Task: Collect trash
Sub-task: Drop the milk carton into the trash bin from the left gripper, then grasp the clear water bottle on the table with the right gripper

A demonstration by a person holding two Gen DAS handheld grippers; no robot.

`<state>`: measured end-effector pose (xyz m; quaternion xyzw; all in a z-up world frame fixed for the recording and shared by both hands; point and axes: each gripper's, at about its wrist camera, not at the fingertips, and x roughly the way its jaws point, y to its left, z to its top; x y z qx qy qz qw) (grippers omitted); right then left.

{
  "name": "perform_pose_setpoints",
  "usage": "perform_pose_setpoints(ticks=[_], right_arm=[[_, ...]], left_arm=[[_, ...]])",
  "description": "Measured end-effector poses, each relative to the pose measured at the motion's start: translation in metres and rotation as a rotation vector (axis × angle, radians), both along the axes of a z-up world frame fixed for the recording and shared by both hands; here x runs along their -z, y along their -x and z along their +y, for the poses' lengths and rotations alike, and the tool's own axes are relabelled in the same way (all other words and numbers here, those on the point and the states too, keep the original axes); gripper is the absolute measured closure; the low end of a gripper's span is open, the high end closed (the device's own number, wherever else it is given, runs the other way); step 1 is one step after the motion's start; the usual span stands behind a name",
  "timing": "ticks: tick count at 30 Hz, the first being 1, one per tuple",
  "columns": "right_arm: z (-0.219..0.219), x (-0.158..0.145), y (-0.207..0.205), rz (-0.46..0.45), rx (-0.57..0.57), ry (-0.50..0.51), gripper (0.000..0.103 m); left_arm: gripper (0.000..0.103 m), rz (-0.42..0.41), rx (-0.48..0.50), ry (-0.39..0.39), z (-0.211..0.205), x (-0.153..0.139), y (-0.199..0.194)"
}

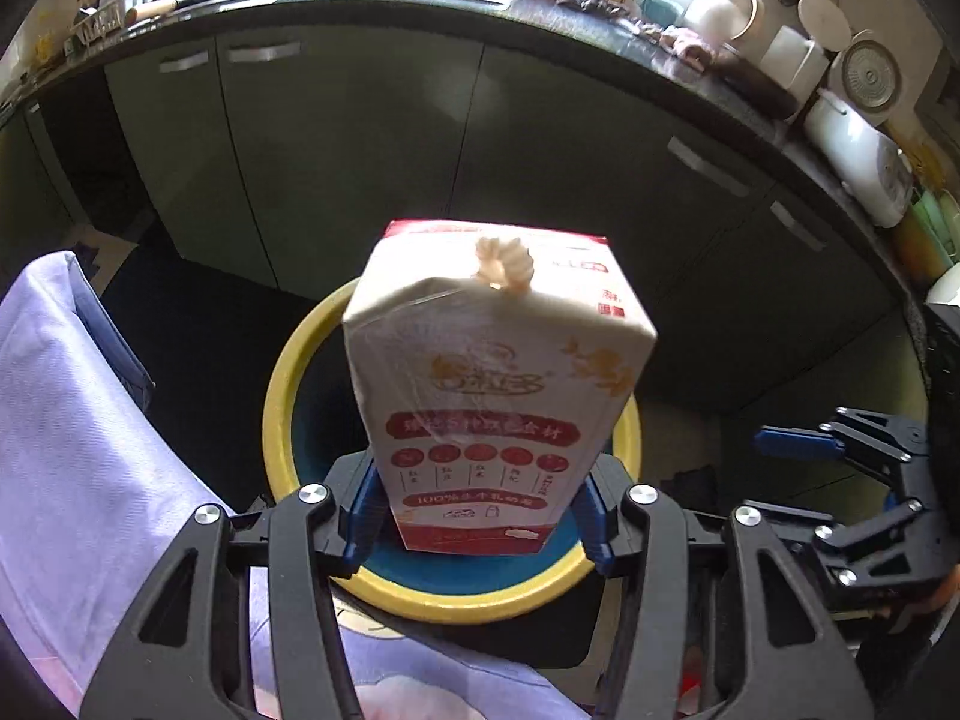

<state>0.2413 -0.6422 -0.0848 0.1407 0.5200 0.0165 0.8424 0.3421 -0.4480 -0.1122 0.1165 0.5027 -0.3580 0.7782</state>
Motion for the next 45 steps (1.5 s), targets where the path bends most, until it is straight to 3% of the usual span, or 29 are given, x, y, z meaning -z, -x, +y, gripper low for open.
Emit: perform_pose_setpoints(ticks=[2, 6, 9, 14, 17, 22, 27, 31, 36, 45], right_arm=[[-0.002, 0.002, 0.0, 0.003, 0.004, -0.005, 0.045], [0.002, -0.002, 0.001, -0.01, -0.004, -0.006, 0.045], [0.013, -0.007, 0.003, -0.027, -0.027, -0.009, 0.045], [0.049, -0.017, 0.007, -0.058, -0.109, -0.015, 0.044], [0.083, -0.024, 0.013, -0.093, -0.219, -0.035, 0.041], [0.164, -0.038, 0.027, -0.16, -0.512, -0.071, 0.037], [0.263, -0.05, 0.056, -0.234, -0.912, -0.026, 0.035], [0.328, -0.037, 0.075, -0.193, -1.166, 0.047, 0.029], [0.361, -0.017, 0.069, -0.146, -1.266, 0.081, 0.028], [0.383, -0.005, 0.057, -0.098, -1.347, 0.152, 0.028]], left_arm=[[0.044, 0.0, 0.001, -0.035, -0.007, 0.01, -0.004], [0.041, -0.034, 0.003, -0.029, -0.003, -0.003, 0.0], [0.039, -0.089, -0.001, 0.033, 0.024, -0.036, 0.009], [0.024, -0.207, -0.085, 0.183, 0.108, -0.11, 0.056], [0.015, -0.295, -0.157, 0.233, 0.167, -0.14, 0.094], [0.013, -0.379, -0.278, 0.251, 0.249, -0.16, 0.157], [0.012, -0.401, -0.411, 0.262, 0.327, -0.158, 0.204], [0.011, -0.426, -0.513, 0.247, 0.374, -0.146, 0.239], [0.01, -0.432, -0.614, 0.245, 0.411, -0.128, 0.274], [0.008, -0.44, -0.685, 0.226, 0.43, -0.107, 0.301]])
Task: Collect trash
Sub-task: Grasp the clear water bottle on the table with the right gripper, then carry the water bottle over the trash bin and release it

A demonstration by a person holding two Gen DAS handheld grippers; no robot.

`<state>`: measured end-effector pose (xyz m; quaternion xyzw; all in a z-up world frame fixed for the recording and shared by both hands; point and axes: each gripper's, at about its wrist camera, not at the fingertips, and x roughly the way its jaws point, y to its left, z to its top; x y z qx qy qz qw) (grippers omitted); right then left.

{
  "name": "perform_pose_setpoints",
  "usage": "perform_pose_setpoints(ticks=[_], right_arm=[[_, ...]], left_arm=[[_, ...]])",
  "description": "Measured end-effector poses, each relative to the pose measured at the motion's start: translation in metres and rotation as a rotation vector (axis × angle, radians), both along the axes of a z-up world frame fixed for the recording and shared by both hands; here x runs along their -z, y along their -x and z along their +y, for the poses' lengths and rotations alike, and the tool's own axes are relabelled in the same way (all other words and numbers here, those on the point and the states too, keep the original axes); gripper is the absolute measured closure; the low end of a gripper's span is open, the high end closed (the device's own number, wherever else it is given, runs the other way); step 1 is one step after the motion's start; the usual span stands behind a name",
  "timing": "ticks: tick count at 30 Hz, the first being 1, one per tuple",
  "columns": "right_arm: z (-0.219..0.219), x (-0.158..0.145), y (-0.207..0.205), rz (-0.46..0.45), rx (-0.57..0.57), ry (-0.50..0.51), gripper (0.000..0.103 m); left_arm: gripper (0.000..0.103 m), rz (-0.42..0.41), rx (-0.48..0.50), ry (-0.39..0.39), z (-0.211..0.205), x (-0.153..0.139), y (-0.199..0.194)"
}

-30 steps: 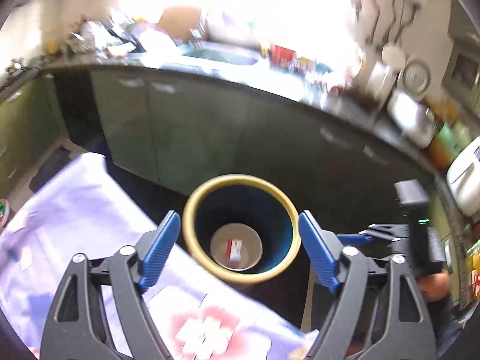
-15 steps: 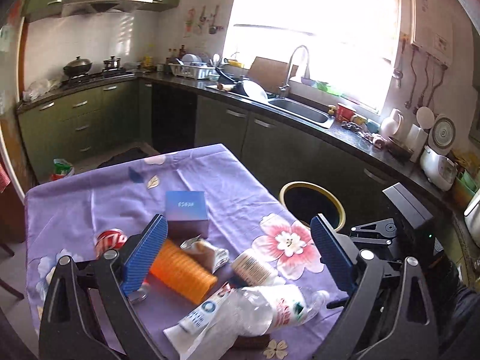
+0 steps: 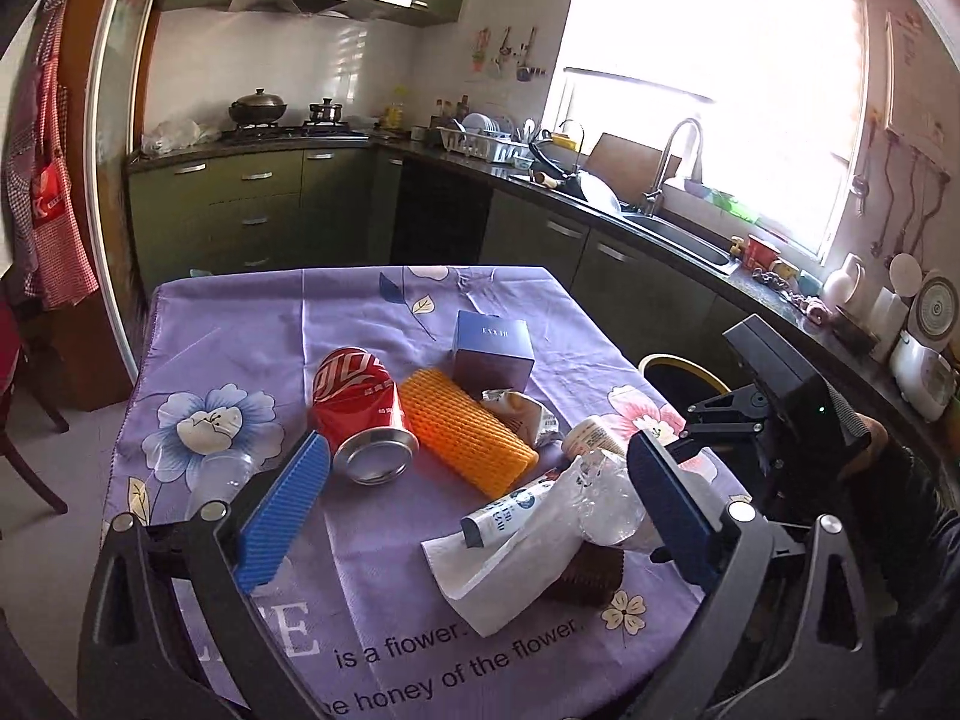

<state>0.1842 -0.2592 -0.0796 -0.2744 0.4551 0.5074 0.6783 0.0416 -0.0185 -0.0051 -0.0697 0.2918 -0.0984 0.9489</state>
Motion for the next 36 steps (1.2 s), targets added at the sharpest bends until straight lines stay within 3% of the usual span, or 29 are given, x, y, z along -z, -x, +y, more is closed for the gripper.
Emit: perform_pose_setpoints(ticks=[8, 11, 20, 36], right_arm=[[0.003, 0.003, -0.006, 0.022, -0.014, 0.003, 0.029], [0.003, 0.006, -0.007, 0.031, -0.012, 0.001, 0.036], [-0.003, 0.001, -0.006, 0.032, 0.011, -0.054, 0.037], [-0.041, -0.046, -0.028, 0.041, 0.176, -0.293, 0.038]], left_arm=[[0.008, 0.012, 0.021, -0.002, -0.004, 0.007, -0.002], [0.008, 0.014, 0.022, -0.002, -0.005, 0.007, -0.004], [0.008, 0.025, 0.019, -0.001, -0.006, 0.011, -0.005], [0.008, 0.028, 0.03, -0.011, -0.008, 0.012, -0.01]])
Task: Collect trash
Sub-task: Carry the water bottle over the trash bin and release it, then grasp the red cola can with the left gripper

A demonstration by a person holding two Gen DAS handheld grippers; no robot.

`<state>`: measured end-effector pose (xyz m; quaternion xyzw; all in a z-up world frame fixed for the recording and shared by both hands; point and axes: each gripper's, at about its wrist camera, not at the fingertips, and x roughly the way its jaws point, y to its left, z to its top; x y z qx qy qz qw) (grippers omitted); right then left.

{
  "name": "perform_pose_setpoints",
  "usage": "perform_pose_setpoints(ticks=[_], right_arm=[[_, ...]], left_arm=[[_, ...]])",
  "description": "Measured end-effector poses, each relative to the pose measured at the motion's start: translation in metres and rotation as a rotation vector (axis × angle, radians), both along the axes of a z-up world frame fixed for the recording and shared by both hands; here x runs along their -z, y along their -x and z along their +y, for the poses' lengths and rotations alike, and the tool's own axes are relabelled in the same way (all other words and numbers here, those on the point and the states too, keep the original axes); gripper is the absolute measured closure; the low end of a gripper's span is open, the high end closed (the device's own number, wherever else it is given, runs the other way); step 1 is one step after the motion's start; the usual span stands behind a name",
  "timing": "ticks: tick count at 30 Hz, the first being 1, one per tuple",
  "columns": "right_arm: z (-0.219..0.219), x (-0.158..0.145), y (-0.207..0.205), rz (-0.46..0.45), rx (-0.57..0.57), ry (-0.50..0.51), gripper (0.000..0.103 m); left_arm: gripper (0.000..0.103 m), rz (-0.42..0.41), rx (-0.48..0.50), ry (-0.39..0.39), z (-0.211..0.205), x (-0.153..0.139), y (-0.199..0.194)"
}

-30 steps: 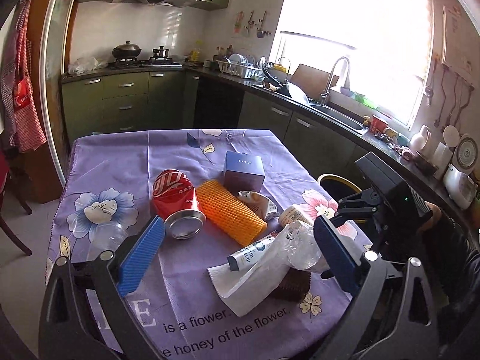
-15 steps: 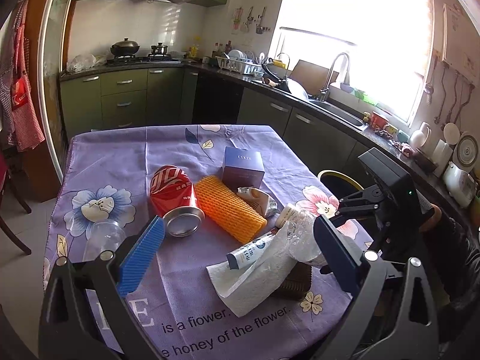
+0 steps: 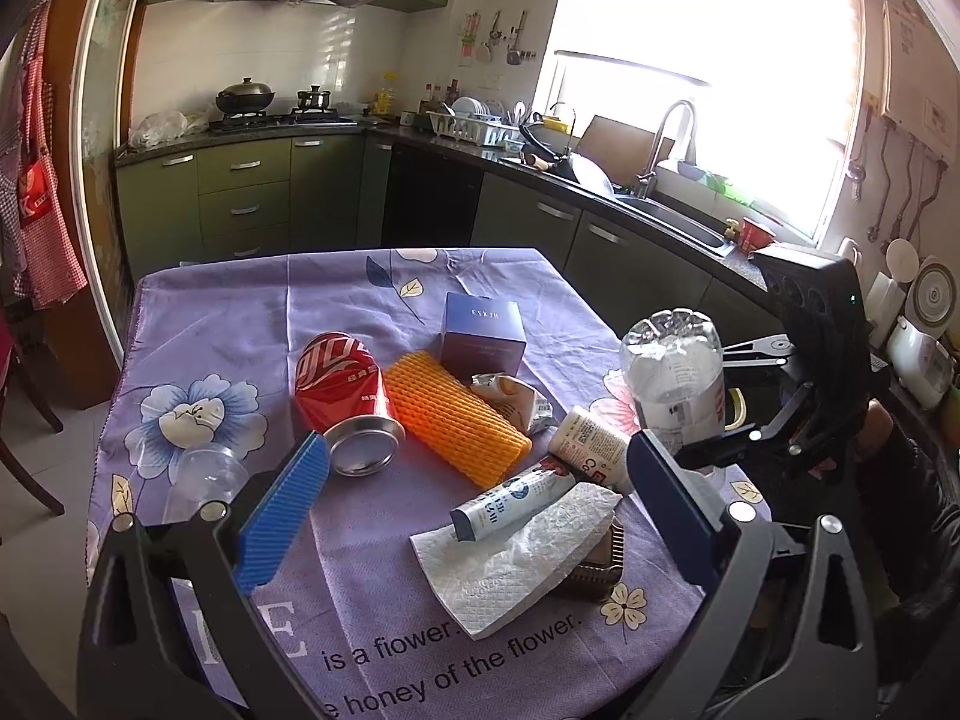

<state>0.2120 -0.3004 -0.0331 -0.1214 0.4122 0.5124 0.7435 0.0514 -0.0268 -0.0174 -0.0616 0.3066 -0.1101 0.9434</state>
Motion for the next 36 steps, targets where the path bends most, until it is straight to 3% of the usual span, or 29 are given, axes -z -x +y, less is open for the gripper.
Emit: perform_pose_setpoints(ticks=[8, 11, 15, 19, 23, 28, 30, 36], right_arm=[[-0.034, -0.029, -0.025, -0.027, 0.162, -0.102, 0.038], [-0.073, -0.045, -0.043, -0.063, 0.313, -0.135, 0.037], [-0.148, -0.053, -0.074, -0.13, 0.609, -0.135, 0.037], [-0.222, -0.021, -0.113, -0.108, 0.896, -0.076, 0.037], [-0.261, 0.032, -0.142, -0.054, 1.046, 0.01, 0.037], [-0.284, 0.083, -0.171, 0.02, 1.132, 0.093, 0.036], [-0.289, 0.096, -0.176, 0.049, 1.149, 0.123, 0.027], [-0.288, 0.089, -0.155, 0.028, 1.143, 0.106, 0.027]], left_arm=[[0.008, 0.004, 0.0, -0.004, -0.001, 0.001, -0.003], [0.008, 0.005, 0.003, -0.002, 0.0, 0.002, -0.004], [0.008, 0.006, 0.009, 0.002, 0.0, 0.003, -0.009], [0.008, 0.012, 0.018, 0.006, -0.002, 0.005, -0.012], [0.008, 0.02, 0.022, -0.004, -0.006, 0.006, -0.014], [0.008, 0.029, 0.024, -0.016, -0.009, 0.004, -0.016], [0.008, 0.031, 0.028, -0.023, -0.01, 0.004, -0.017], [0.007, 0.063, 0.031, -0.026, -0.01, 0.013, -0.024]])
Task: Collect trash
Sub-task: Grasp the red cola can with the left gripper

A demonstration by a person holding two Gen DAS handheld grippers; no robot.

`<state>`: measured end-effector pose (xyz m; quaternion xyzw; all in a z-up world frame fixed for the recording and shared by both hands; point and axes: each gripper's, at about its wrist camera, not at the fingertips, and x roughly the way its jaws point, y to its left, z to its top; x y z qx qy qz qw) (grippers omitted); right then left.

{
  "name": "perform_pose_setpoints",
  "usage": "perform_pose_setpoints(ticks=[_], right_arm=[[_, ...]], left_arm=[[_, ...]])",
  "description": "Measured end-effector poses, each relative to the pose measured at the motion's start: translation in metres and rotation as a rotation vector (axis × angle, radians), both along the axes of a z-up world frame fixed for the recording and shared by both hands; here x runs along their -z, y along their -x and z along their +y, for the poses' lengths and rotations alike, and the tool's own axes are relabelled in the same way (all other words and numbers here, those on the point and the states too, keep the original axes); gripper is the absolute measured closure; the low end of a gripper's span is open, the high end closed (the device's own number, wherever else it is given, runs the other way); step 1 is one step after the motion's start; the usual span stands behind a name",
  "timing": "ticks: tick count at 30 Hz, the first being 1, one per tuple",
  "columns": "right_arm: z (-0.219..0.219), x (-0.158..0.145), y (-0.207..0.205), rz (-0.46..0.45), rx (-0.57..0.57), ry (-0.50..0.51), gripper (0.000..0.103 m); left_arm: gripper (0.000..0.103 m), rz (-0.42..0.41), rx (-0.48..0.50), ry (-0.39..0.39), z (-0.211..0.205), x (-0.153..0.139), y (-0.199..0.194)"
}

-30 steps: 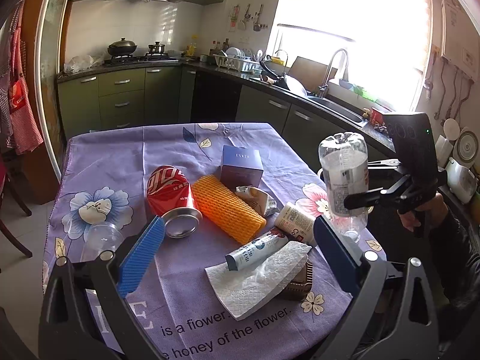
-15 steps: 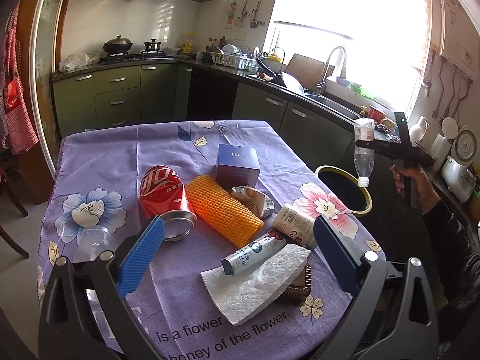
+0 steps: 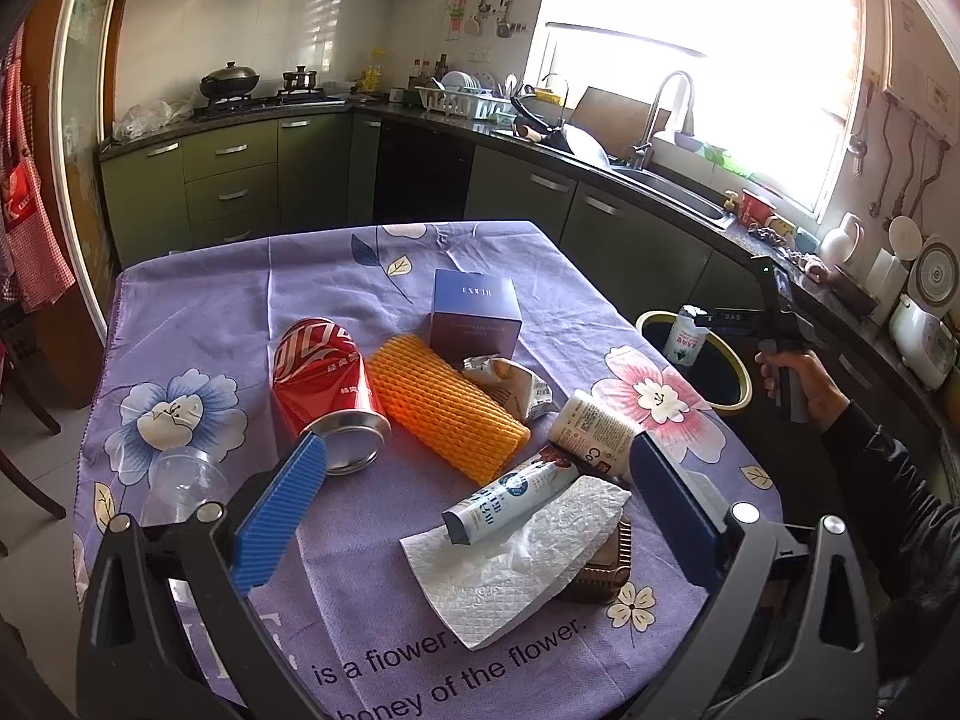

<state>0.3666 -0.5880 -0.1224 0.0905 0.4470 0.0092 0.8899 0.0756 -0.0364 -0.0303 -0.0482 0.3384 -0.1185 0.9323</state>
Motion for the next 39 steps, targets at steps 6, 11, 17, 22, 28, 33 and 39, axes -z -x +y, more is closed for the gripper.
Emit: perform_pose_setpoints(ticks=[6, 11, 17, 22, 28, 33, 39], right_arm=[[0.026, -0.016, 0.046, -0.047, -0.017, -0.023, 0.027], [0.047, -0.026, 0.087, -0.094, -0.041, -0.078, 0.027], [0.08, -0.038, 0.112, -0.105, -0.095, -0.113, 0.027], [0.096, -0.041, 0.109, -0.083, -0.121, -0.11, 0.027], [0.102, -0.034, 0.106, -0.055, -0.141, -0.12, 0.027], [0.108, -0.029, 0.103, -0.038, -0.154, -0.121, 0.027], [0.107, -0.028, 0.1, -0.018, -0.161, -0.124, 0.027]], left_arm=[[0.007, 0.055, -0.058, -0.031, 0.008, 0.012, -0.024], [0.007, 0.148, -0.143, 0.021, 0.027, 0.028, -0.063], [0.007, 0.312, -0.235, 0.069, 0.055, 0.052, -0.109], [0.007, 0.409, -0.246, 0.075, 0.07, 0.062, -0.138], [0.007, 0.534, -0.226, 0.055, 0.074, 0.079, -0.166], [0.009, 0.584, -0.222, 0.047, 0.075, 0.088, -0.179], [0.021, 0.66, -0.214, 0.02, 0.071, 0.097, -0.19]])
